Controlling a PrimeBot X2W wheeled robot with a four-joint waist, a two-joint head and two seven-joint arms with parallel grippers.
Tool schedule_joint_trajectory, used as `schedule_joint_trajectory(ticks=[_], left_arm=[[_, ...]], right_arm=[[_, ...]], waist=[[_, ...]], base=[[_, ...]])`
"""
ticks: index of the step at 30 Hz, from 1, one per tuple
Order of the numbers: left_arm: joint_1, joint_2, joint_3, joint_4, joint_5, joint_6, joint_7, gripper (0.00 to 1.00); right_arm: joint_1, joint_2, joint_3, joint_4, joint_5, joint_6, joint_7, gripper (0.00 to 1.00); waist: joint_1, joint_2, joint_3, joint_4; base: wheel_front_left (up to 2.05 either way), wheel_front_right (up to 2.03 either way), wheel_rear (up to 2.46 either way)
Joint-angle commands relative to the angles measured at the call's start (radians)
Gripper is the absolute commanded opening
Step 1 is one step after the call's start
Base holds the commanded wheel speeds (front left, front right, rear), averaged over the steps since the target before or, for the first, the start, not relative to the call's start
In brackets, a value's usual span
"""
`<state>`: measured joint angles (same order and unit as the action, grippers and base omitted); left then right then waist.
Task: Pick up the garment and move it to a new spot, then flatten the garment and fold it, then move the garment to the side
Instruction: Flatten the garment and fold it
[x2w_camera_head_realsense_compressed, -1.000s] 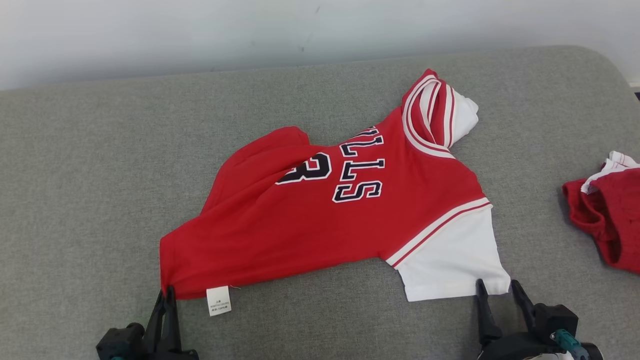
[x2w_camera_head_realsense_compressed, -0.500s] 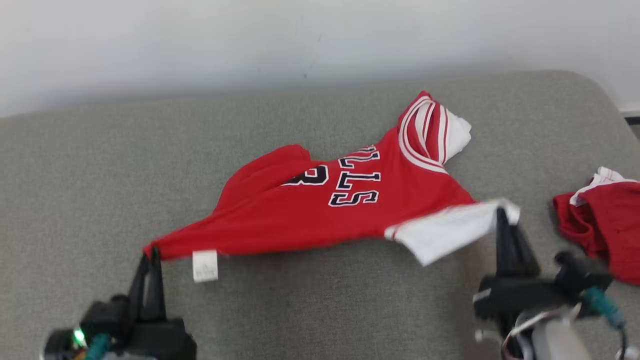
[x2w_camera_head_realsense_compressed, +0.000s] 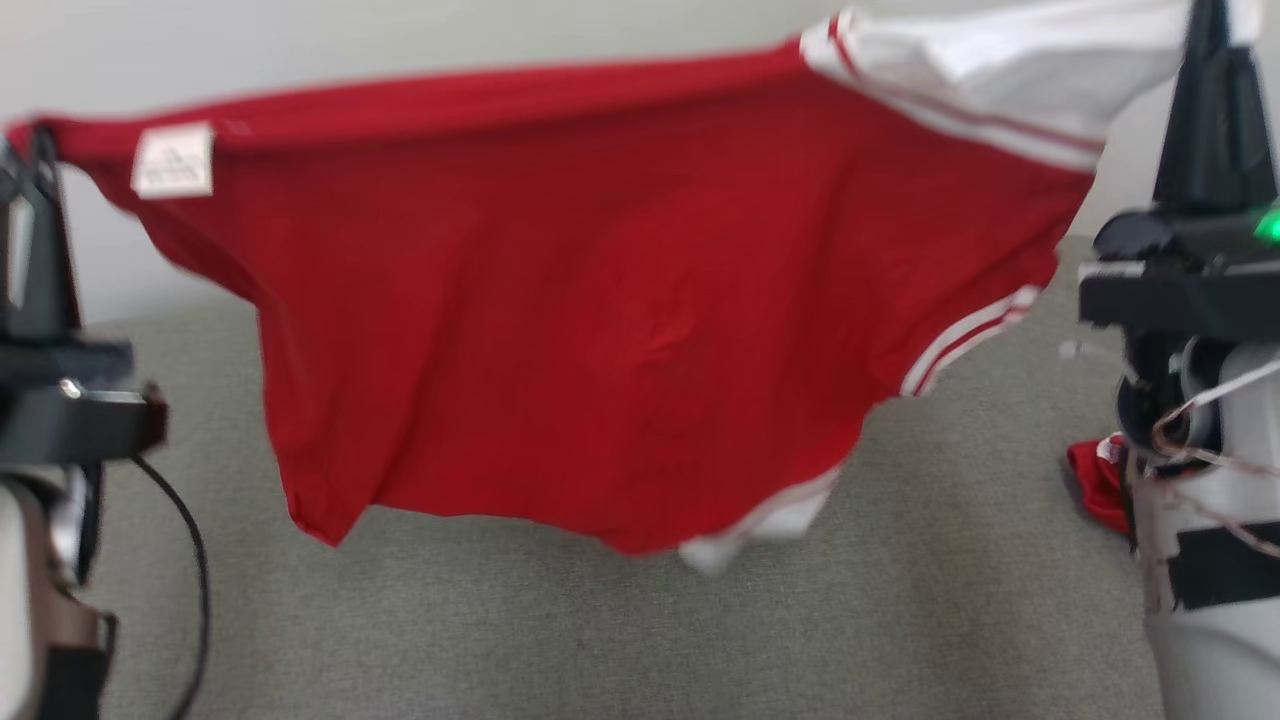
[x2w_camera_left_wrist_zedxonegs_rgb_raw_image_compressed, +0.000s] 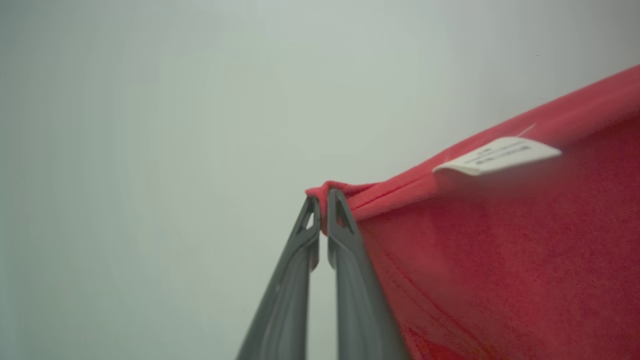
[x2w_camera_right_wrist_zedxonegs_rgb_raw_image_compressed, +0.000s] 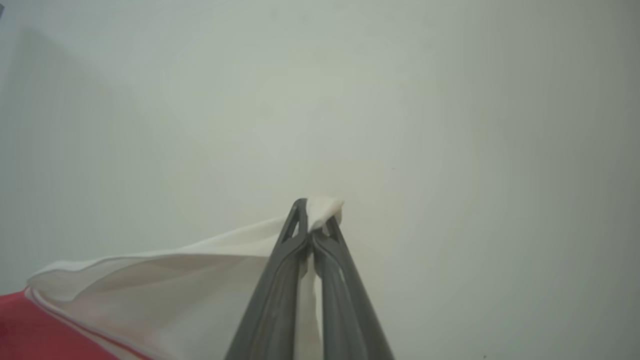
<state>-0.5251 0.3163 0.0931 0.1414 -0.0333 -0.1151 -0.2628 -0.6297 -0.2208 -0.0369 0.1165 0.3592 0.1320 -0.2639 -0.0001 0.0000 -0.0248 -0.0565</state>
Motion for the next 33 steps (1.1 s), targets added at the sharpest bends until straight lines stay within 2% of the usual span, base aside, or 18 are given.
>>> schedule_joint_trajectory(ticks=[1,6,9,15,20,24,27,33], left_arm=[[-0.021,0.019,0.008,0.006,0.005,-0.001,-0.003,0.0],[-0.155,0.086,-0.025,0.042,0.014,-0.007,0.03,0.0],[-0.205,0.1,-0.059,0.077,0.012,-0.011,0.084,0.0],[-0.329,0.092,-0.119,0.224,0.004,-0.01,0.123,0.0],[-0.52,0.085,-0.141,0.348,0.044,0.035,0.074,0.0],[-0.668,0.072,-0.135,0.401,0.05,0.088,0.02,0.0],[-0.692,0.05,-0.131,0.426,0.035,0.108,0.004,0.0],[-0.556,0.005,-0.135,0.408,0.001,0.102,-0.002,0.0]], right_arm=[[-0.018,-0.008,-0.001,0.002,0.007,-0.003,0.0,0.0],[-0.143,-0.05,0.026,0.025,0.013,-0.003,0.0,0.0],[-0.201,-0.074,0.067,0.093,0.007,-0.003,0.005,0.0],[-0.404,-0.111,0.131,0.267,-0.025,-0.003,0.005,0.0],[-0.627,-0.134,0.111,0.389,-0.112,-0.003,-0.001,0.0],[-0.745,-0.138,0.025,0.35,-0.208,-0.003,-0.001,0.0],[-0.739,-0.12,-0.035,0.307,-0.234,-0.004,-0.001,0.0],[-0.556,-0.121,-0.006,0.25,-0.201,-0.003,-0.002,0.0]], waist=[[0.0001,0.0,-0.013,0.013],[0.0001,0.0,0.006,0.04],[0.0001,0.0,0.044,0.053],[0.0001,0.0,0.26,0.074],[0.0001,0.0,0.401,0.08],[0.0001,0.0,0.454,0.089],[0.0001,0.0,0.462,0.096],[0.0001,0.0,0.444,0.092]], base=[[0.0,0.0,0.0],[0.0,0.0,0.0],[0.0,0.0,0.0],[0.0,0.0,0.0],[0.0,0.0,0.0],[0.0,0.0,0.0],[0.0,0.0,0.0],[0.0,0.0,0.0]])
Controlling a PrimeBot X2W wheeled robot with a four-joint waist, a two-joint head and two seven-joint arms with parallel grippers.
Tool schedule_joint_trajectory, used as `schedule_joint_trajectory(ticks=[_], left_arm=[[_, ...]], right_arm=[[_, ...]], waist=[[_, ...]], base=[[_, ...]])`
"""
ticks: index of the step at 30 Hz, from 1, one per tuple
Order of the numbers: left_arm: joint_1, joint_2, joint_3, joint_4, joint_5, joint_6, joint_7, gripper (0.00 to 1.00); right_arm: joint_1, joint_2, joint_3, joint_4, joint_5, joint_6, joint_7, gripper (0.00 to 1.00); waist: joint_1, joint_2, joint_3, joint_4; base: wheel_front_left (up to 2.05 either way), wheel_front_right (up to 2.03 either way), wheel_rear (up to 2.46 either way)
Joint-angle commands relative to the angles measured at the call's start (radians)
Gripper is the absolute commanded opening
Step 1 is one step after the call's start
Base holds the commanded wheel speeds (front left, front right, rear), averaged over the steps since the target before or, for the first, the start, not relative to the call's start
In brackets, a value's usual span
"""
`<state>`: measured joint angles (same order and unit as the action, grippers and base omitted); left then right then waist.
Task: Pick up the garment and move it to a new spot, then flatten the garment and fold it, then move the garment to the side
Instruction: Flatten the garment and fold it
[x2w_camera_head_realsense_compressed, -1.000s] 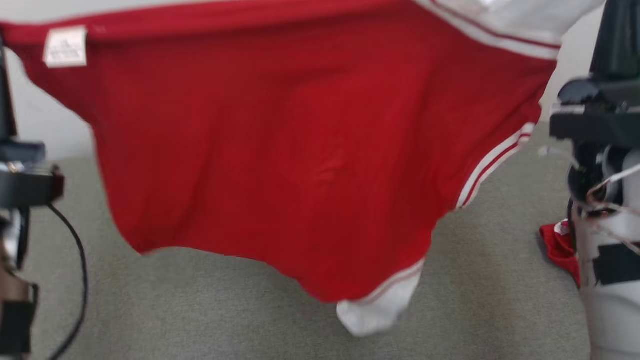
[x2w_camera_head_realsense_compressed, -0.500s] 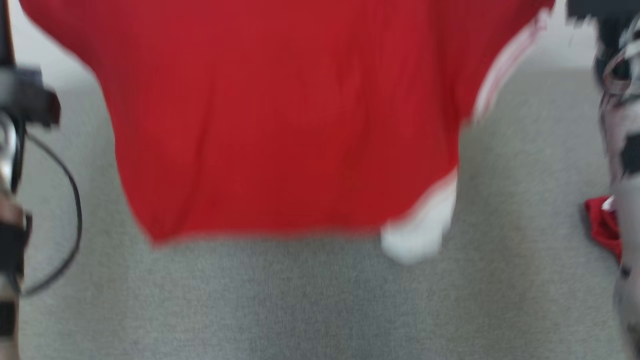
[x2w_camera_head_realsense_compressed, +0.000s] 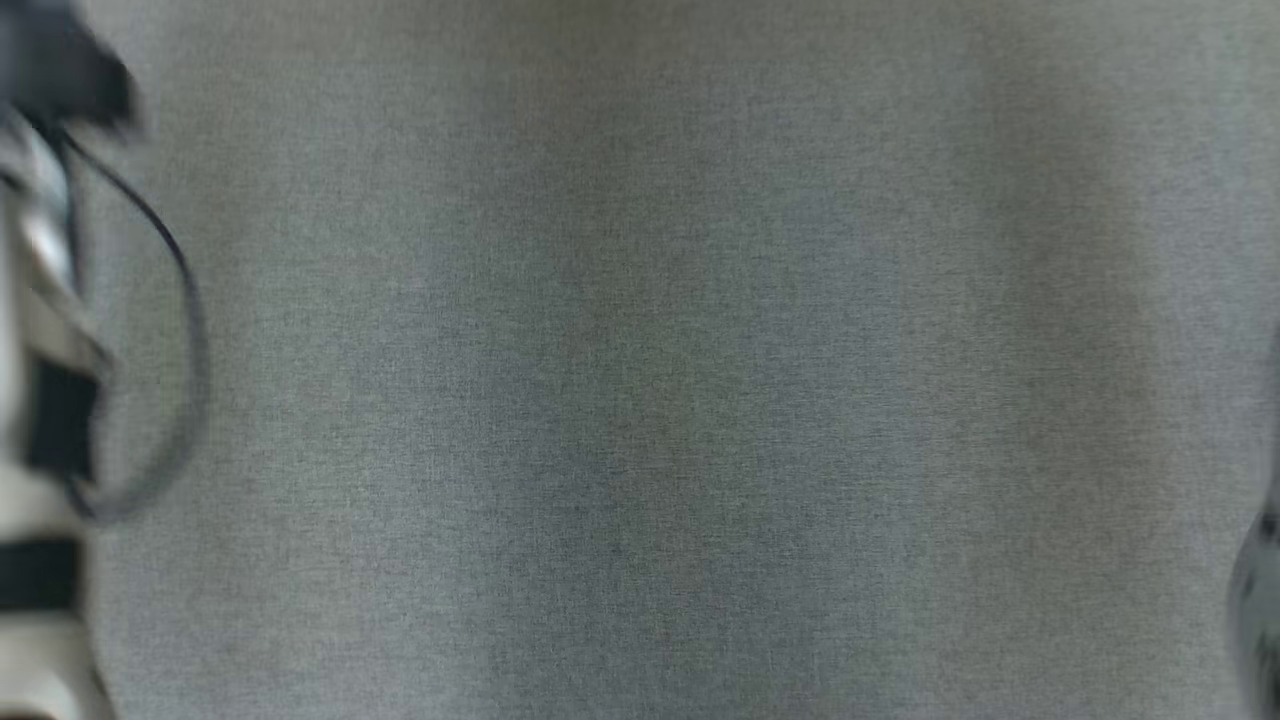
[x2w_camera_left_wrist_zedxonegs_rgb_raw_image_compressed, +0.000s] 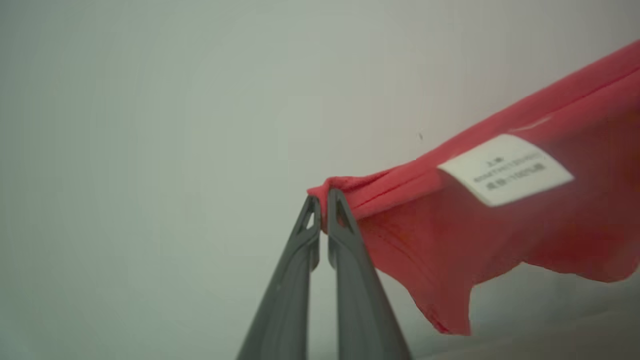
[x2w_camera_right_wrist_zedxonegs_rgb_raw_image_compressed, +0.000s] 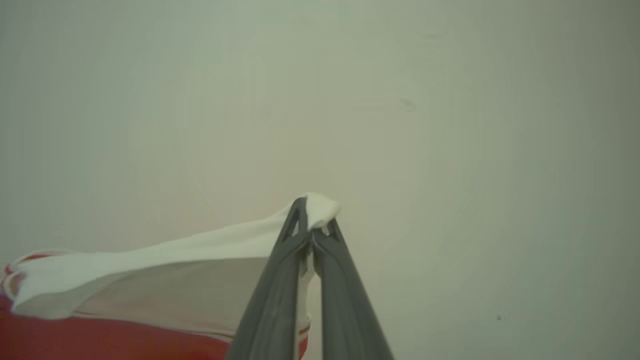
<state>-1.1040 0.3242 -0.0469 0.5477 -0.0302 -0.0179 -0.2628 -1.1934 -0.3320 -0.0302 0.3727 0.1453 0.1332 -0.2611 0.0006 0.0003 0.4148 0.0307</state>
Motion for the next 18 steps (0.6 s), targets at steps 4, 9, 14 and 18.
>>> schedule_joint_trajectory(ticks=[4,9,14,18], left_arm=[[0.203,-0.051,0.025,-0.023,-0.044,0.007,-0.002,0.0],[0.446,-0.128,0.06,-0.017,-0.083,0.013,-0.003,0.0],[0.629,-0.174,0.094,-0.002,-0.088,0.011,-0.002,0.0],[0.743,-0.198,0.088,0.023,-0.059,0.01,-0.003,0.0]], right_arm=[[0.251,0.021,-0.05,-0.046,0.068,-0.005,-0.005,0.0],[0.54,0.077,-0.12,-0.061,0.115,-0.005,-0.005,0.0],[0.758,0.118,-0.114,-0.061,0.121,-0.005,-0.005,0.0],[0.9,0.147,-0.089,-0.051,0.096,-0.005,-0.005,0.0]], waist=[[-0.0006,-0.0003,-0.026,-0.005],[-0.0006,-0.0003,-0.092,-0.029],[-0.0006,-0.0003,-0.16,-0.06],[-0.0006,-0.0003,-0.224,-0.077]], base=[[0.0,0.0,0.0],[0.0,0.0,0.0],[0.0,0.0,0.0],[0.0,0.0,0.0]])
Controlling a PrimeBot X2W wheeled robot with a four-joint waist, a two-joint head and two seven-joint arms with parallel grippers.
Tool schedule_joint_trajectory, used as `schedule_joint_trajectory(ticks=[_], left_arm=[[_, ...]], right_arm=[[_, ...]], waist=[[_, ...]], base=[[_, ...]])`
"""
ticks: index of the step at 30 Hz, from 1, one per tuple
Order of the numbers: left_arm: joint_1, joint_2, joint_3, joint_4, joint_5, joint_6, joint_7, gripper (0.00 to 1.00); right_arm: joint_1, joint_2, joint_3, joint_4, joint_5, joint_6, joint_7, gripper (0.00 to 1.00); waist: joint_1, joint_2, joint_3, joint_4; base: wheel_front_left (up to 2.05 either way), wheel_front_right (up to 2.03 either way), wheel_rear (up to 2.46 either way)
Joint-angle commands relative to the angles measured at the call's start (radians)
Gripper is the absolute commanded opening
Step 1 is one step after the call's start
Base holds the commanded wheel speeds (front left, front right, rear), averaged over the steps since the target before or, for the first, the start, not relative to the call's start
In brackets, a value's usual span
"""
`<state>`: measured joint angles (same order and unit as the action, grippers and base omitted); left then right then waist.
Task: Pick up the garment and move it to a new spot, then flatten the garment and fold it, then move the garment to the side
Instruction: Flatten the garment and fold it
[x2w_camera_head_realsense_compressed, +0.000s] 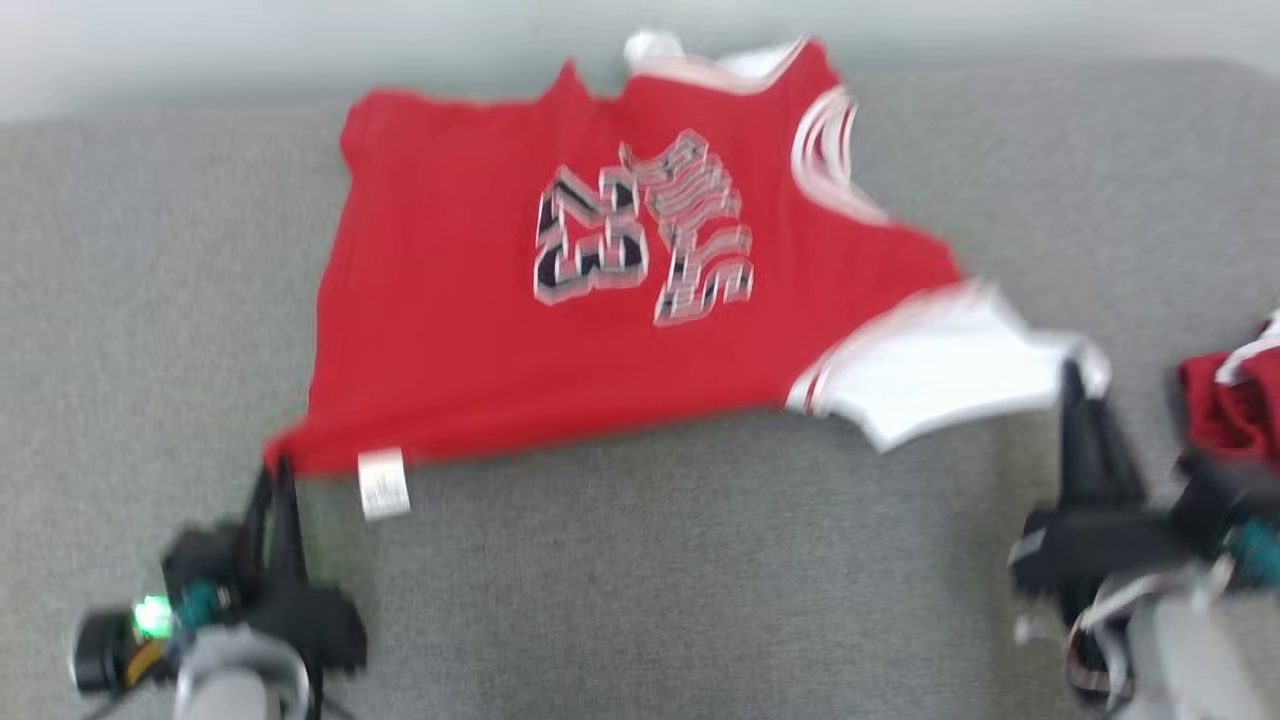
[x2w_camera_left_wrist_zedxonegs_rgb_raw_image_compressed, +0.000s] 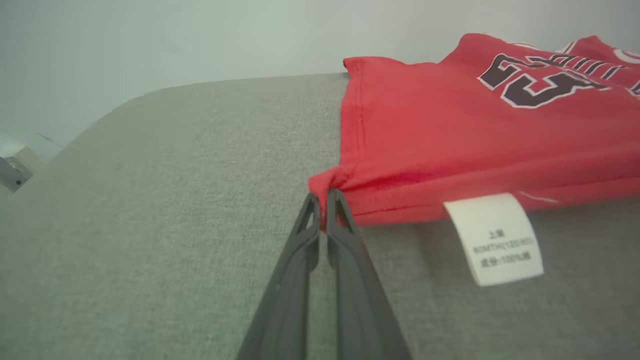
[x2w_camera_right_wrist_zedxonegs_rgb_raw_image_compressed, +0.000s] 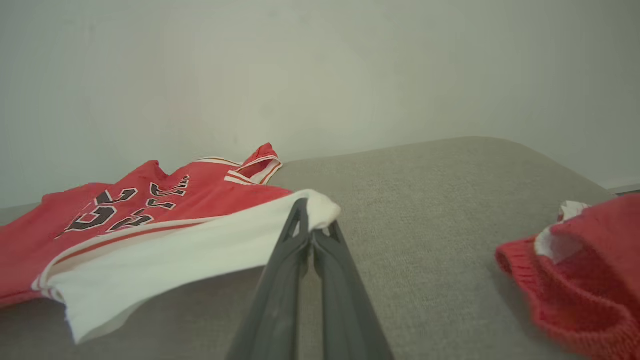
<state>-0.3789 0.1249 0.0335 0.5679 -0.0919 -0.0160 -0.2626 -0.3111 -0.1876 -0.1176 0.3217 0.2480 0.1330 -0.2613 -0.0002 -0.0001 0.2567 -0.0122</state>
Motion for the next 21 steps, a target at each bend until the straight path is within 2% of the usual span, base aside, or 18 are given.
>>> schedule_joint_trajectory(ticks=[1,10,17,21], left_arm=[[0.043,-0.006,0.009,0.007,0.004,0.008,-0.003,0.0],[0.259,-0.049,0.036,0.015,-0.002,0.0,-0.003,0.0],[0.373,-0.06,0.091,-0.019,-0.026,-0.002,-0.003,0.0],[0.422,-0.066,0.089,-0.02,-0.014,-0.011,-0.003,0.0]], right_arm=[[0.047,0.008,-0.002,0.001,-0.009,-0.004,-0.005,0.0],[0.264,0.06,-0.024,0.052,-0.054,-0.004,-0.005,0.0],[0.352,0.077,-0.052,0.084,-0.084,-0.004,-0.005,0.0],[0.386,0.084,-0.035,0.089,-0.094,-0.004,-0.005,0.0]], waist=[[0.0002,0.0001,-0.08,-0.036],[0.0002,0.0001,-0.224,-0.049],[0.0002,0.0001,-0.269,-0.04],[0.0002,0.0001,-0.285,-0.033]], base=[[0.0,0.0,0.0],[0.0,0.0,0.0],[0.0,0.0,0.0],[0.0,0.0,0.0]])
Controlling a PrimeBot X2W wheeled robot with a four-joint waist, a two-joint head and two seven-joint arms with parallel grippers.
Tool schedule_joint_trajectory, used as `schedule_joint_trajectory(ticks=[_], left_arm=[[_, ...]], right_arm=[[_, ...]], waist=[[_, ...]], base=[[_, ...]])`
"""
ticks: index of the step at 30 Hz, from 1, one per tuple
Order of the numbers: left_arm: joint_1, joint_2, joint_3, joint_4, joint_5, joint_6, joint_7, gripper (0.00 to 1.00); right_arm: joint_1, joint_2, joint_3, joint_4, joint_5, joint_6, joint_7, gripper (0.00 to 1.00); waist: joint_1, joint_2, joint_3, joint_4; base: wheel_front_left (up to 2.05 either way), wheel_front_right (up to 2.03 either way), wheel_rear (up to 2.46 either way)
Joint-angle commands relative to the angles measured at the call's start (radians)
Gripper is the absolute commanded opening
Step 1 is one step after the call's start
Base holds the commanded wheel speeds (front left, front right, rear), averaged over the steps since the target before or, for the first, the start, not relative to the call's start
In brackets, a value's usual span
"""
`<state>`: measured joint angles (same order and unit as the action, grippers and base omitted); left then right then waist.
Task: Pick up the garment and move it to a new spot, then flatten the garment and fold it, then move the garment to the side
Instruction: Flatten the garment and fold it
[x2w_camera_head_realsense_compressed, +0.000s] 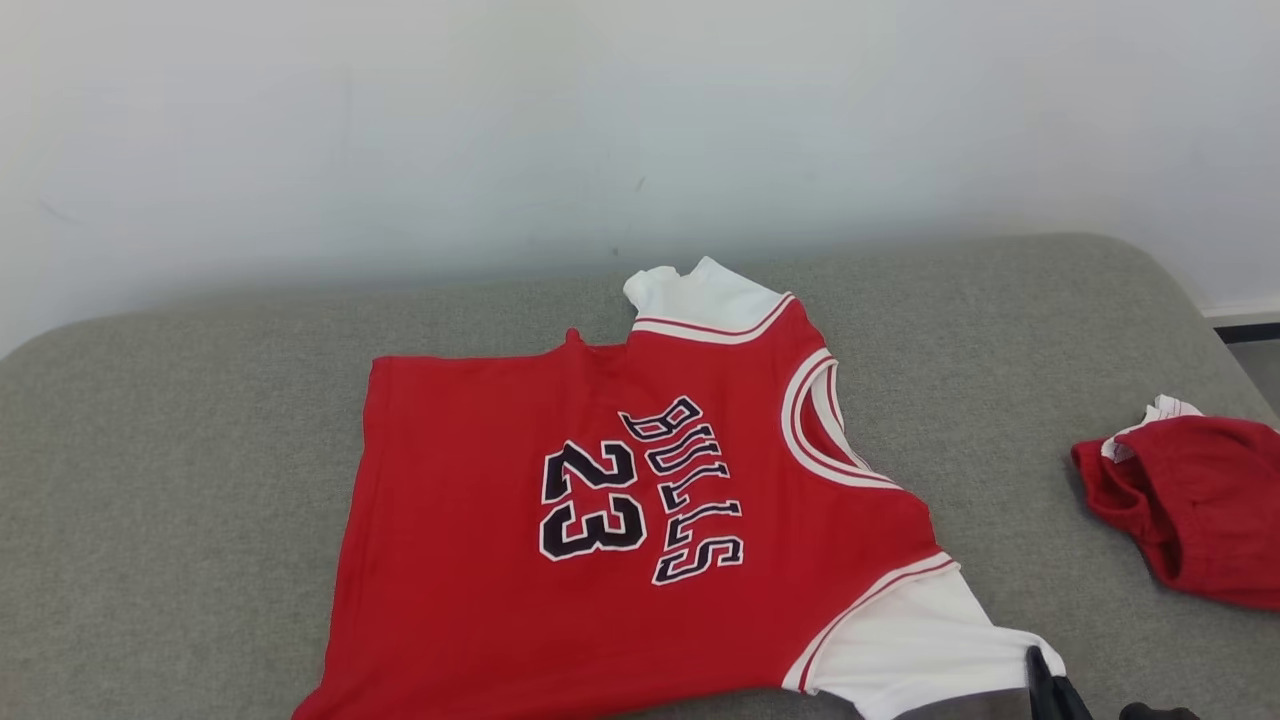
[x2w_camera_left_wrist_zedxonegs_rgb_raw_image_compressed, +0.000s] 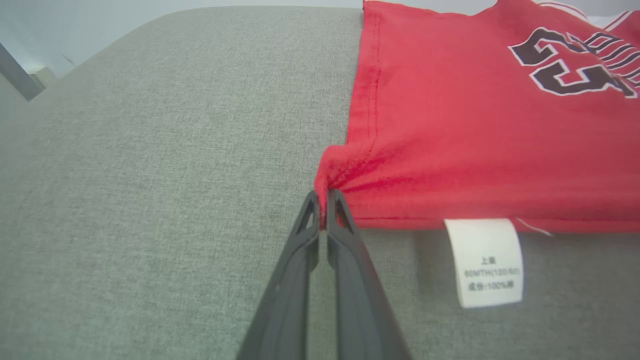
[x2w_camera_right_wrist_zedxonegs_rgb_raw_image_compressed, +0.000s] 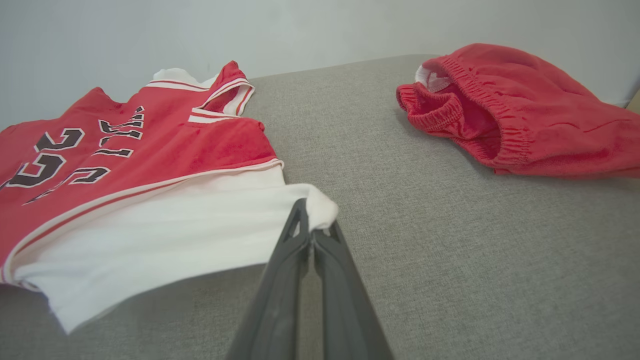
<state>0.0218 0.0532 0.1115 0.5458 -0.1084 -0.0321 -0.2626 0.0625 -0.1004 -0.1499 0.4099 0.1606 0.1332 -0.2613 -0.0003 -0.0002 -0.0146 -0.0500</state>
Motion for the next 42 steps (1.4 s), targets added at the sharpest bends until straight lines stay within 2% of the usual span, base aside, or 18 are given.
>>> schedule_joint_trajectory(ticks=[1,11,16,20,24,28,33,42], left_arm=[[0.035,0.005,0.014,0.003,-0.001,0.005,-0.003,0.0],[0.107,0.001,0.007,-0.009,-0.011,-0.001,-0.003,0.0],[0.075,0.0,-0.005,-0.077,-0.007,-0.01,-0.003,0.0],[0.026,-0.001,-0.019,-0.126,0.008,-0.018,-0.003,0.0],[-0.043,-0.001,-0.032,-0.135,0.026,-0.029,-0.003,0.0],[-0.127,-0.001,-0.045,-0.117,0.049,-0.038,-0.003,0.0],[-0.258,0.003,-0.051,-0.078,0.078,-0.023,-0.003,0.0],[-0.397,0.002,-0.072,-0.014,0.099,-0.004,-0.003,0.0]], right_arm=[[0.022,-0.002,0.003,-0.001,-0.009,-0.005,-0.005,0.0],[0.095,-0.011,0.024,-0.001,-0.011,-0.005,-0.005,0.0],[0.081,-0.009,0.049,-0.074,0.002,-0.004,-0.004,0.0],[0.029,-0.014,0.079,-0.138,0.011,-0.004,-0.004,0.0],[-0.05,-0.023,0.099,-0.149,0.021,-0.004,-0.004,0.0],[-0.147,-0.038,0.118,-0.107,0.011,-0.004,-0.004,0.0],[-0.309,-0.07,0.141,-0.045,-0.006,-0.004,-0.004,0.0],[-0.475,-0.09,0.147,0.041,-0.03,-0.004,-0.004,0.0]], waist=[[0.0003,0.0002,-0.016,0.006],[0.0003,0.0002,-0.032,0.02],[0.0003,0.0002,-0.023,0.022],[0.0003,0.0002,-0.005,0.022],[0.0003,0.0002,0.023,0.026],[0.0003,0.0002,0.072,0.035],[0.0003,0.0002,0.167,0.053],[0.0003,0.0002,0.271,0.072]], base=[[0.0,0.0,0.0],[0.0,0.0,0.0],[0.0,0.0,0.0],[0.0,0.0,0.0],[0.0,0.0,0.0],[0.0,0.0,0.0],[0.0,0.0,0.0],[0.0,0.0,0.0]])
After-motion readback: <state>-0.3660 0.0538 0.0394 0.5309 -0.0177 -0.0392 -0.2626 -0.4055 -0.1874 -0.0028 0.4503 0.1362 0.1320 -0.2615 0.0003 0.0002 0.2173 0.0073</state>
